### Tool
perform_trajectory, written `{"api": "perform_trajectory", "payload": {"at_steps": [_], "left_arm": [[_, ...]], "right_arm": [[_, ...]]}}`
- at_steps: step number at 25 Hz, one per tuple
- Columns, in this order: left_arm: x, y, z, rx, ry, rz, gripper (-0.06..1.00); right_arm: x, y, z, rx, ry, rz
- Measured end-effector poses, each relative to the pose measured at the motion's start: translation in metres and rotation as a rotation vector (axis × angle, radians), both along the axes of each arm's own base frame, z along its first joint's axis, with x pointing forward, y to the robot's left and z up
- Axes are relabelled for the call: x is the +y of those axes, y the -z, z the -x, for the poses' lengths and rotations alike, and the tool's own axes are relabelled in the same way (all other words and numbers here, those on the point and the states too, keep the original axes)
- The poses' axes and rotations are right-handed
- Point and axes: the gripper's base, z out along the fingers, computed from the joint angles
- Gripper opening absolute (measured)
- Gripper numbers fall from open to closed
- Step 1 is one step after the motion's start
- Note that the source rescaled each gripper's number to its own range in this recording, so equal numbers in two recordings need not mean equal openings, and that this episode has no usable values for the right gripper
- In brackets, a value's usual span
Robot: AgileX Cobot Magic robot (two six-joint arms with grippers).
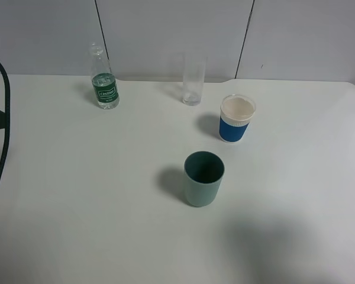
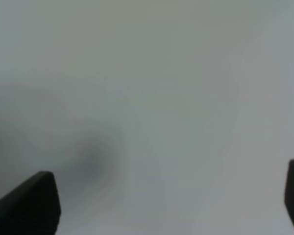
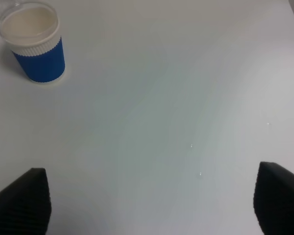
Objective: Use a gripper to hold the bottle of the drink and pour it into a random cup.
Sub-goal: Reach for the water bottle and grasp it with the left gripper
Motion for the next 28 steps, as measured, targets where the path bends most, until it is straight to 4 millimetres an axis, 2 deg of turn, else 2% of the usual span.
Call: {"api": "perform_trajectory", "payload": {"at_steps": [6, 19, 28], "left_arm": [[-0.013, 0.006, -0.016, -0.05, 0.072, -0.015, 0.75], [-0.037, 0.044, -0.056, -0.088, 0.17, -0.025, 0.75], [-0.048, 0.061, -0.073, -0.154, 0.212, -0.037, 0.75]], "right_arm": [[0.0, 0.0, 0.0, 0.0, 0.0, 0.0], [0.0, 0.0, 0.0, 0.0, 0.0, 0.0], [0.0, 0.0, 0.0, 0.0, 0.0, 0.0]]}}
